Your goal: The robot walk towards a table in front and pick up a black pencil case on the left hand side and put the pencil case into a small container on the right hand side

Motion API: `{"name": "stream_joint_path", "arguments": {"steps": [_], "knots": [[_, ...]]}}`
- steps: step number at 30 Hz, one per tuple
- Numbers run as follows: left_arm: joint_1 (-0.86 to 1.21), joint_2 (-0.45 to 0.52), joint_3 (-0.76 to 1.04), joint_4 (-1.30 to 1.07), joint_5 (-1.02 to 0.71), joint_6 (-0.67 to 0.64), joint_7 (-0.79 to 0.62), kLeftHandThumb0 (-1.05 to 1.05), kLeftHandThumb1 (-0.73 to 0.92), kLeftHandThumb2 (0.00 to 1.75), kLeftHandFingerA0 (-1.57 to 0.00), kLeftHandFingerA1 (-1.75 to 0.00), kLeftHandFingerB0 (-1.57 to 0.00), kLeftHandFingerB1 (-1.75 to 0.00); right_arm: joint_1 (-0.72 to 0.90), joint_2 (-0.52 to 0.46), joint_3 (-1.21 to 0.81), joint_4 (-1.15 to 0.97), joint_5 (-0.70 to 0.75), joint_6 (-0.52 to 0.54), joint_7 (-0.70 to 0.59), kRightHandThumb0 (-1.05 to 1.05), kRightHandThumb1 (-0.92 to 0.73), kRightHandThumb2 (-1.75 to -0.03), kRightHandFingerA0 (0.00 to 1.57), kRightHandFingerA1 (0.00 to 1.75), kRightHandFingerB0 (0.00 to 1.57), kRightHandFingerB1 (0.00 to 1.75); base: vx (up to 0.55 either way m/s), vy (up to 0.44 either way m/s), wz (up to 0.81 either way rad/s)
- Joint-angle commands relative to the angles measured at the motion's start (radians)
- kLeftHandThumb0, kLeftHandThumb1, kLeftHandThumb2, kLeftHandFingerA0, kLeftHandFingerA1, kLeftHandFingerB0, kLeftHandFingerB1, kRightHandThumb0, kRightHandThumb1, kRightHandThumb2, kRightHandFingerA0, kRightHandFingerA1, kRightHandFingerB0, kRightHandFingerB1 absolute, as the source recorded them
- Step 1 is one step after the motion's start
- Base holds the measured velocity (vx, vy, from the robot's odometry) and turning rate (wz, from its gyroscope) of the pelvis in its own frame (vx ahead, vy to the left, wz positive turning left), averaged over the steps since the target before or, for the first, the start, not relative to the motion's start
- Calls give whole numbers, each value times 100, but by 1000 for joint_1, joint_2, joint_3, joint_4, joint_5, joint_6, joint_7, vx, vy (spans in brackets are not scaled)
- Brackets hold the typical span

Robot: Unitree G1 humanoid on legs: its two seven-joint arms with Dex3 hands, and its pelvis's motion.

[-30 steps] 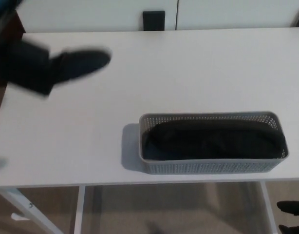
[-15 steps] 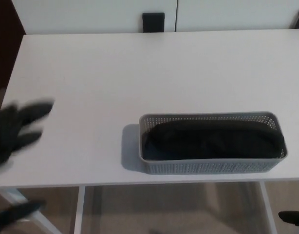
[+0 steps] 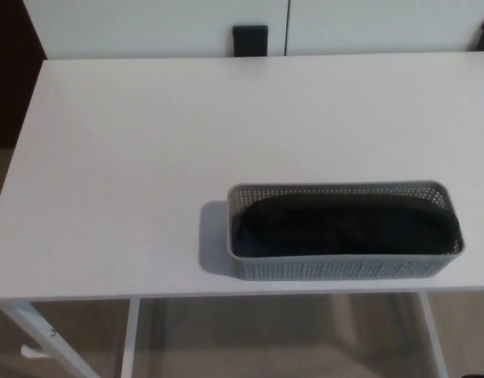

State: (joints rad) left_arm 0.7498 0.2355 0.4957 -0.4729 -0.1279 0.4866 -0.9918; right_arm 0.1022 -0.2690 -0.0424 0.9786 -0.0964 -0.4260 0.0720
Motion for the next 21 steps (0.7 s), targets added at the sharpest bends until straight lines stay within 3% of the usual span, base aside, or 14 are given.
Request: {"name": "stream_joint_path", "arguments": {"steps": [1, 7, 8, 9, 10, 12, 13, 14, 15, 16, 17, 19, 20, 21], "knots": [[-178, -3, -220, 363, 256, -249, 318, -59, 42, 73, -28, -48, -19, -40, 18, 18, -17, 8, -13, -60, -111, -50, -61, -58, 51, 51, 43, 36, 0, 0, 0], [-404, -28, -296, 662, 292, -281, 497, -53, 42, 67, -23, -42, -19, -37, 33, 18, -15, 1, -25, -71, -128, -55, -65, -59, 46, 49, 36, 34, 0, 0, 0], [-436, -33, -302, 712, 297, -298, 520, -27, 34, 90, -7, -52, -6, -50, 35, 21, -18, 0, -19, -72, -127, -56, -64, -59, 45, 50, 35, 33, 0, 0, 0], [-478, -35, -314, 784, 304, -327, 553, -27, 34, 90, -7, -52, -6, -50, 36, 26, -23, -1, -13, -74, -125, -56, -64, -59, 45, 50, 35, 33, 0, 0, 0], [-483, -34, -318, 808, 306, -344, 570, -48, 52, 56, -16, -34, -18, -28, 38, 31, -27, 0, -8, -77, -123, -56, -64, -59, 45, 49, 35, 33, 0, 0, 0], [-478, -18, -344, 855, 343, -389, 621, -53, 52, 57, -16, -33, -18, -29, 46, 42, -36, -3, 6, -90, -118, -53, -63, -59, 45, 50, 35, 32, 0, 0, 0], [-475, 0, -364, 901, 366, -410, 647, -60, 46, 54, -11, -31, -14, -26, 45, 65, -58, -2, 28, -125, -139, -55, -63, -59, 35, 46, 30, 31, 0, 0, 0], [-476, 5, -369, 918, 369, -415, 652, -60, 46, 54, -11, -31, -14, -26, 44, 73, -66, -2, 34, -138, -149, -55, -63, -59, 35, 46, 30, 31, 0, 0, 0], [-481, 20, -396, 921, 398, -393, 672, -65, 41, 71, -5, -36, -11, -29, 36, 98, -98, -12, 64, -148, -174, -60, -50, -83, 26, 50, 18, 42, 0, 0, 0], [-486, 23, -402, 927, 398, -392, 675, -59, 46, 55, -11, -31, -10, -24, 34, 104, -109, -17, 72, -161, -184, -61, -52, -82, 22, 49, 15, 41, 0, 0, 0], [-489, 31, -408, 931, 396, -400, 671, -64, 40, 75, -6, -35, -8, -20, 33, 115, -133, -30, 86, -186, -206, -62, -54, -83, 19, 46, 8, 39, 0, 0, 0], [-494, 45, -415, 938, 393, -420, 676, -64, 40, 75, -6, -35, -8, -20, 28, 126, -158, -40, 91, -198, -223, -62, -54, -83, 19, 46, 8, 39, 0, 0, 0], [-491, 43, -397, 933, 363, -422, 657, -60, 38, 74, -5, -27, -7, -19, 27, 136, -185, -42, 122, -197, -215, -62, -54, -85, 18, 46, 5, 35, 0, 0, 0], [-490, 49, -392, 941, 349, -435, 650, -61, 38, 73, -7, -27, -7, -19, 26, 147, -214, -44, 156, -199, -198, -55, -71, -61, 24, 35, 10, 26, 0, 0, 0]]}}
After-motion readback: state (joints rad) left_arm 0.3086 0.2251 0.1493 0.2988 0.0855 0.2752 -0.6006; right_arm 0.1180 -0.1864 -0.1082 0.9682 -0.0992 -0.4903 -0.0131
